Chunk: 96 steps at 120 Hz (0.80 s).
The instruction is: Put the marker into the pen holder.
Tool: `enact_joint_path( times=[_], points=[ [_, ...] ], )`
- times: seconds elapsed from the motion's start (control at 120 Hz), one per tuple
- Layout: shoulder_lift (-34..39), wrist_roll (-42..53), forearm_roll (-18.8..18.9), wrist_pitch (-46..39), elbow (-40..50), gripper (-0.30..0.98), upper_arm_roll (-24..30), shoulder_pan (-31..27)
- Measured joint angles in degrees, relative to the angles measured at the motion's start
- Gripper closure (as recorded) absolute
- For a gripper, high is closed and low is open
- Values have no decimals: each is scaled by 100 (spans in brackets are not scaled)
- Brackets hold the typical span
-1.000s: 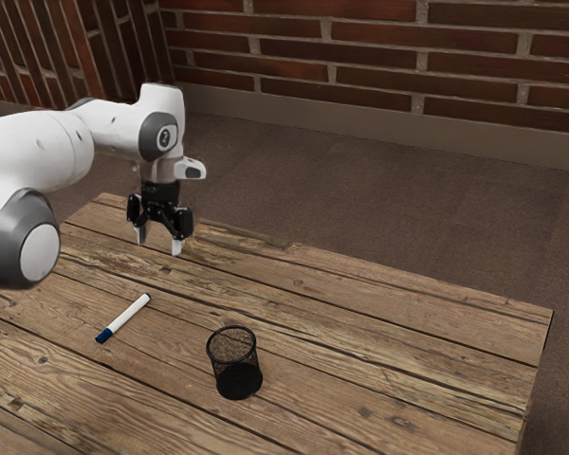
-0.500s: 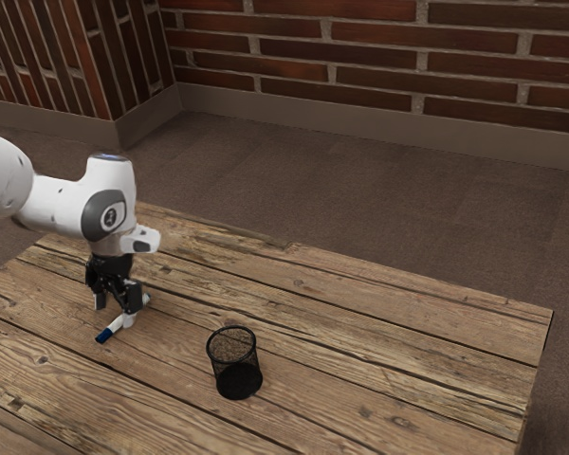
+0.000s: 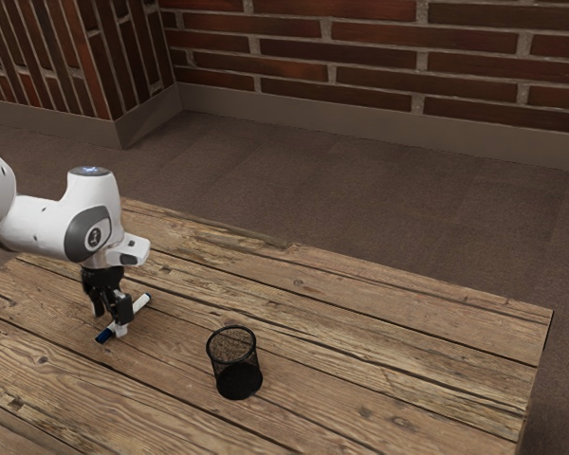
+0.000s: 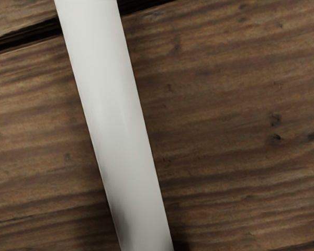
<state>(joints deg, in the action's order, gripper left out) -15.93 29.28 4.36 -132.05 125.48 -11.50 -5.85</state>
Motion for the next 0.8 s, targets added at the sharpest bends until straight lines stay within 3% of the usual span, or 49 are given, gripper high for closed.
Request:
enact_joint_path(
  times=[0.333, 0.675, 0.8],
  points=[
    [-185, -52, -23, 347, -161, 26, 7, -3],
    [-186, -146, -19, 452, -162, 64, 3, 14],
    [-186, -192, 6, 453, -162, 71, 3, 15]
  ],
)
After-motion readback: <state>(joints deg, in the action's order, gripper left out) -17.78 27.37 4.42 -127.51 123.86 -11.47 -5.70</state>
